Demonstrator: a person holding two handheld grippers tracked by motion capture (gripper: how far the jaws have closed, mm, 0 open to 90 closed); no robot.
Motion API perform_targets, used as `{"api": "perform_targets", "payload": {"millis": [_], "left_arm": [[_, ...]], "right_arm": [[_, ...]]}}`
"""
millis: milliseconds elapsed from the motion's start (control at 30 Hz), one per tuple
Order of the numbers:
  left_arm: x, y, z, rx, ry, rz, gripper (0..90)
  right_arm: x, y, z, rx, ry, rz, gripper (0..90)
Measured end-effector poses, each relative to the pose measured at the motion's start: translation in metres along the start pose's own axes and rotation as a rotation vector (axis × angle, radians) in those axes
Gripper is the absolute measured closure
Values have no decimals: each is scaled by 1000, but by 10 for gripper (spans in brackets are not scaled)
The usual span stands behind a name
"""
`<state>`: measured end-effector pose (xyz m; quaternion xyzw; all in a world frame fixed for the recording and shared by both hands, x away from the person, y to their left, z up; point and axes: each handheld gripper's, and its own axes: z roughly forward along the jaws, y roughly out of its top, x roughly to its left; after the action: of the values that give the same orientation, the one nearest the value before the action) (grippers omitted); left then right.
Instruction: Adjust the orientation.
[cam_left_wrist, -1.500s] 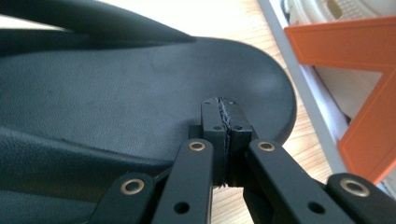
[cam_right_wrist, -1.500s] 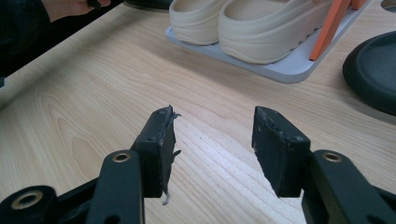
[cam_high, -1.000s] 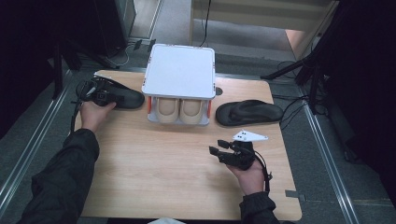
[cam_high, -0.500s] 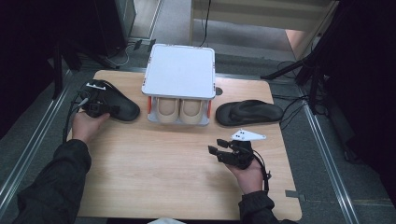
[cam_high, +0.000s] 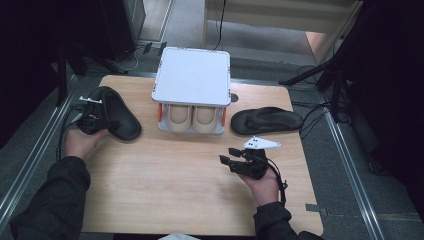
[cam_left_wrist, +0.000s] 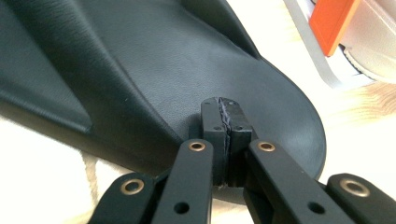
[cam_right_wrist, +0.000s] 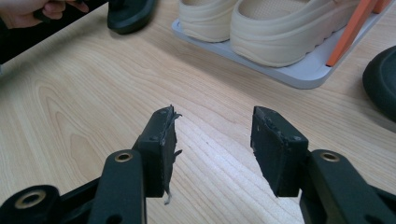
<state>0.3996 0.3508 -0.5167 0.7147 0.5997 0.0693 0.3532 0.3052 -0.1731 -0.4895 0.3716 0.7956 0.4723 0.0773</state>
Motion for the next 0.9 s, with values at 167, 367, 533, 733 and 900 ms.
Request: {"api": "perform_targets", "payload": {"millis": [167,367,533,733,900], "left_arm": [[1,-1,-4,-14,-7,-13,900],[-5,9,-19,-42,5,13,824],[1,19,-26,-71,21,-15,591],[21,29,-25,-106,51,-63,553],[30,40,-21,-94,93,-70,542]], "right_arm": [[0,1,2,1,0,-9,513],[0,1,2,7,-1,-5,522],[1,0,3,16,-4,-14,522],[3,-1,2,25,-7,-19,521],[3,-2,-1,18,-17,-25,521]]}}
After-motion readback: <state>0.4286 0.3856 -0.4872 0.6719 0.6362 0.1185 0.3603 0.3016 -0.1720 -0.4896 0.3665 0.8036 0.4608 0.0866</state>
